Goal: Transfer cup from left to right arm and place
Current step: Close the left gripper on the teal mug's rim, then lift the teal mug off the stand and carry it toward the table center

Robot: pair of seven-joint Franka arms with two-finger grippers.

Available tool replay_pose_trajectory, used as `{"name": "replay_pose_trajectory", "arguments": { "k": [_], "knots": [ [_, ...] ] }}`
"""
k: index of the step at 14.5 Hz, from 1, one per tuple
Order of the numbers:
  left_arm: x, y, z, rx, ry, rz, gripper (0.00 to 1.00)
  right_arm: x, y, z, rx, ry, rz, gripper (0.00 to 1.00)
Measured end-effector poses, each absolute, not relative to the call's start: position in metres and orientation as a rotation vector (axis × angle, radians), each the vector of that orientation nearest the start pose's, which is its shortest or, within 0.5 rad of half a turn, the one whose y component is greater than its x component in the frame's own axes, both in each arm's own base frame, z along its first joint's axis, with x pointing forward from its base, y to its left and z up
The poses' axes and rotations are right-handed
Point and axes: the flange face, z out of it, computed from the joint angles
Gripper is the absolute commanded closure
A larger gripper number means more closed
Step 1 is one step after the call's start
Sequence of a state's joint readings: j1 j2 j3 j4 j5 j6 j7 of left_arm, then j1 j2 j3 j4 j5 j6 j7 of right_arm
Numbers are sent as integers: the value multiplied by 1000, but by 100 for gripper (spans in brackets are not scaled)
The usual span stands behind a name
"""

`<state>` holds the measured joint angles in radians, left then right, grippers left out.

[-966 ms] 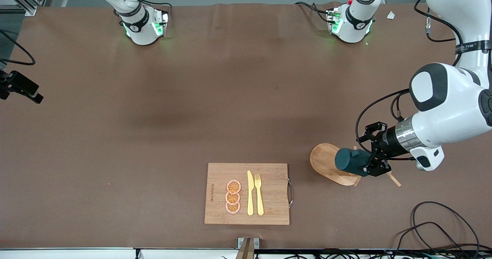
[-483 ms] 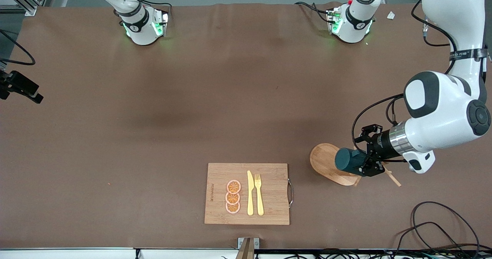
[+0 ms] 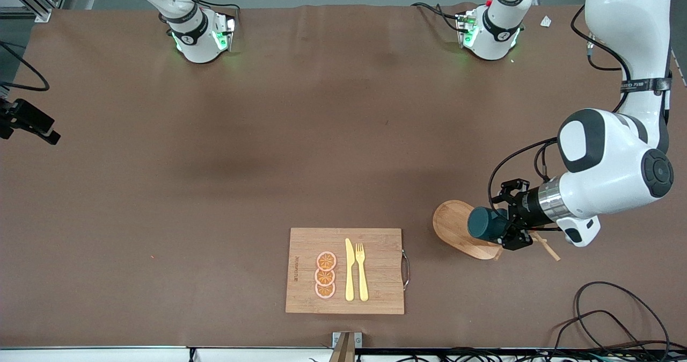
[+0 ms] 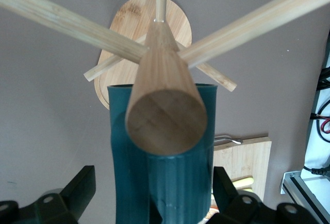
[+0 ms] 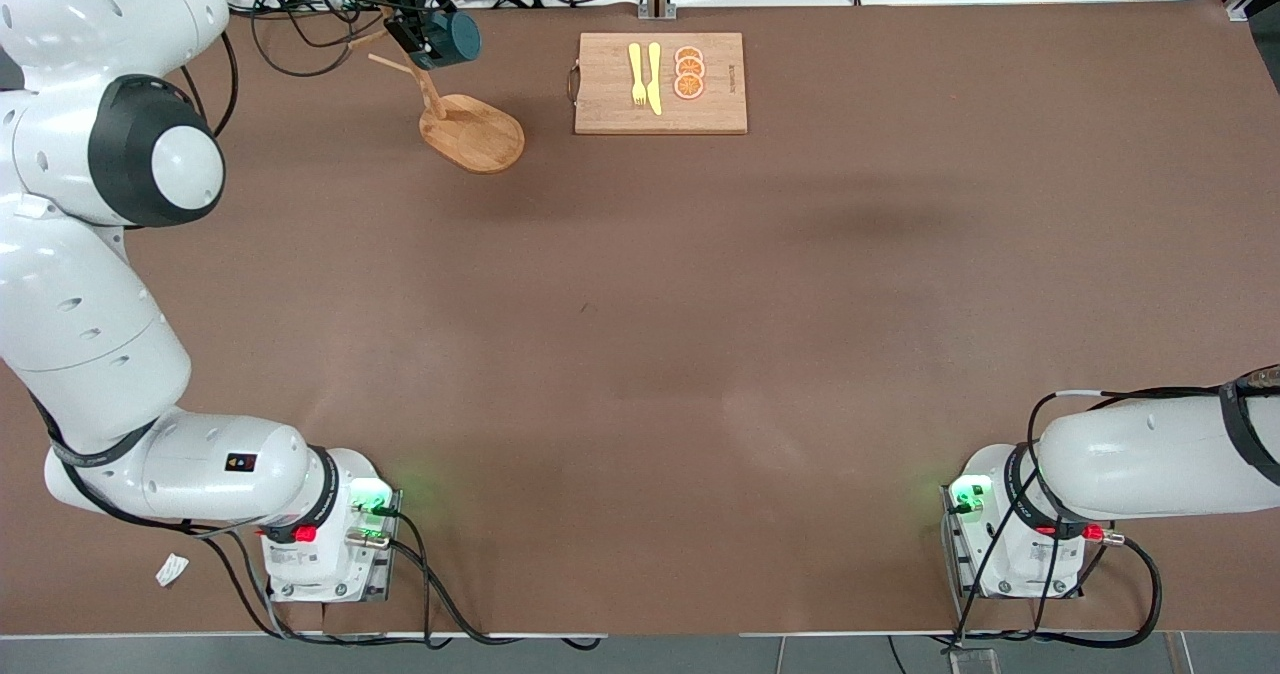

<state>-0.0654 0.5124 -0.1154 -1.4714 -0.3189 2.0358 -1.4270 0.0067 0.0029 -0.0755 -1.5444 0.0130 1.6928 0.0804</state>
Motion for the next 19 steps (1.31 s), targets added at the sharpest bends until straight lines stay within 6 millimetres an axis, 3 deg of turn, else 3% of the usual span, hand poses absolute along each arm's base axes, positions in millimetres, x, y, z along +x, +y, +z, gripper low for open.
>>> {"name": "replay_pose_trajectory", "arguments": {
  "k": [3,5,9,11,13,15,19],
  "knots": [
    [694,-132,387,-2595,-2186,372,29,567,-38,647,-3111,233,-227,0],
    [695,-133,386,-2597,-2185,372,39,567,-38,647,-3111,233,-227,0],
    [696,-135,390,-2608,-2185,363,43,567,-38,647,-3111,233,-227,0],
    [698,-145,404,-2638,-2186,345,43,567,-38,647,-3111,233,-227,0],
    [697,-166,423,-2696,-2165,336,43,567,-38,647,-3111,234,-227,0],
    [687,-199,444,-2777,-2088,310,43,567,-38,647,-3111,234,-227,0],
    [646,-305,466,-2943,-1769,155,43,567,-38,647,-3111,235,-227,0]
  ]
}}
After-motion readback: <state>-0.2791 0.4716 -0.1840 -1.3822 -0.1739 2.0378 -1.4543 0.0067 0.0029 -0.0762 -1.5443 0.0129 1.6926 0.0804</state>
